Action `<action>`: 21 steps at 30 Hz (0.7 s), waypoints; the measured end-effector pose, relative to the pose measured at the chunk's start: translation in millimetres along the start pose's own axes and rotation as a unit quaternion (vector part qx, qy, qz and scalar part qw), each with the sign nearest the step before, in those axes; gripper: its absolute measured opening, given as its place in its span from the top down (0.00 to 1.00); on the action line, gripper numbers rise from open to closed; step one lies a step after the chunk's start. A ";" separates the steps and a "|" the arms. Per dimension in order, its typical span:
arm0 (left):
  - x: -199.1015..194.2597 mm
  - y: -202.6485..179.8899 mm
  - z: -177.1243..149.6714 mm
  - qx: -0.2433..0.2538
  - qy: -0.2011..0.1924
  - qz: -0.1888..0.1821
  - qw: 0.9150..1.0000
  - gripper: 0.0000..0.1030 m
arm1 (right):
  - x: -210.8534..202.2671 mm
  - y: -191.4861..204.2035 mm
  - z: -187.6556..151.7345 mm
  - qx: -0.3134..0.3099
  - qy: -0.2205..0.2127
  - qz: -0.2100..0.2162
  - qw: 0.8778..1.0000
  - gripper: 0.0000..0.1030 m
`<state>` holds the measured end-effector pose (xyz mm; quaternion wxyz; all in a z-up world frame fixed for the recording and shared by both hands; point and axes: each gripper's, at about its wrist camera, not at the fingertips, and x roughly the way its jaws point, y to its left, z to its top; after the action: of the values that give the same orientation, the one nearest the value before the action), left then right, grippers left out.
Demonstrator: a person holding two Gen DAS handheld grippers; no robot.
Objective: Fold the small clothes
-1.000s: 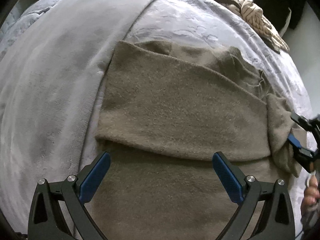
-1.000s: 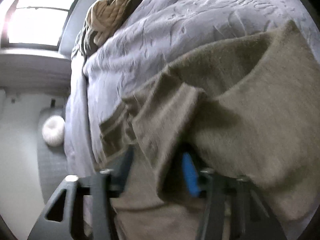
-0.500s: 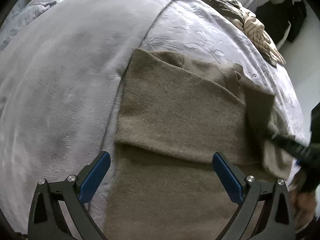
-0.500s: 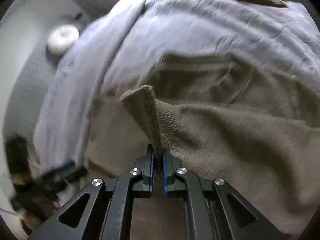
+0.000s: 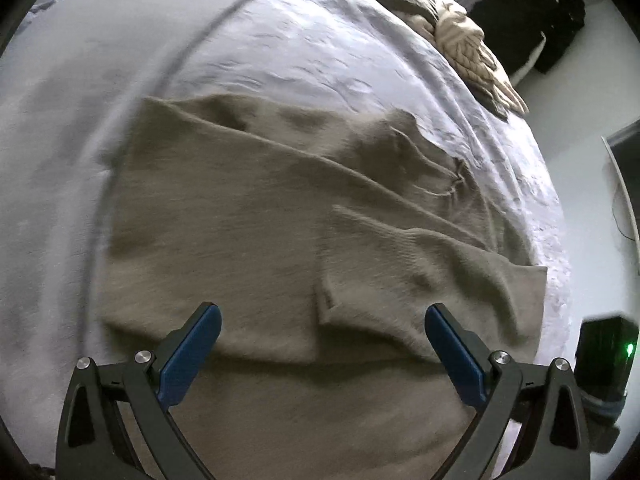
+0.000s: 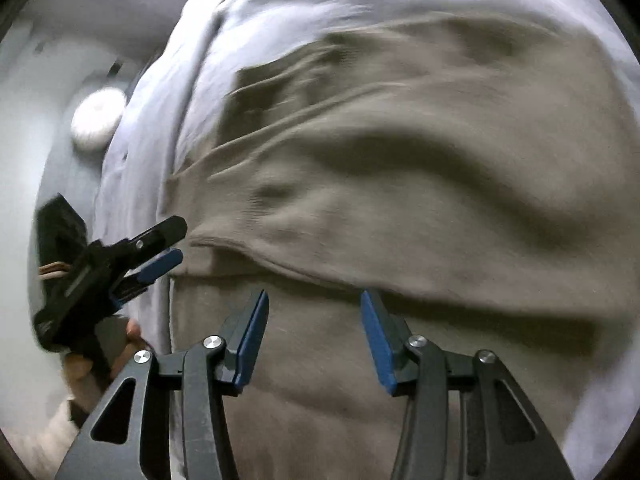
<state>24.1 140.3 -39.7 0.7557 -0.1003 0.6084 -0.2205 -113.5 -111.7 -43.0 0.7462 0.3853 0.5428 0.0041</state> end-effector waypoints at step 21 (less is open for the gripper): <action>-13.5 1.4 26.4 0.009 -0.005 -0.052 0.999 0.93 | -78.4 -104.3 19.8 0.198 -0.157 0.073 0.965 0.92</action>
<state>47.6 144.6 -22.1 0.7473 -0.1260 0.5963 -0.2647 -172.5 -229.5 -38.0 0.7287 0.5596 0.3791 -0.1099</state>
